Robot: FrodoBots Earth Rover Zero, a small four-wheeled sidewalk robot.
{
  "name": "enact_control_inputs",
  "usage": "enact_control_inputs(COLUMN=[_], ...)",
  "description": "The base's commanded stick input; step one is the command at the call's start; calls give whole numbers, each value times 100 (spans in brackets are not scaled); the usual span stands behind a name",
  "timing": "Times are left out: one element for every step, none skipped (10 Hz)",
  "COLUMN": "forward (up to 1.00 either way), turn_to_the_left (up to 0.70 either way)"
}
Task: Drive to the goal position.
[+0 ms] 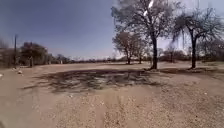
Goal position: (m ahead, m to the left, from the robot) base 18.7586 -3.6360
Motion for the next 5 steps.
enact_control_inputs(forward=[85,85,85,85,85], turn_to_the_left=[0,0,0,0,0])
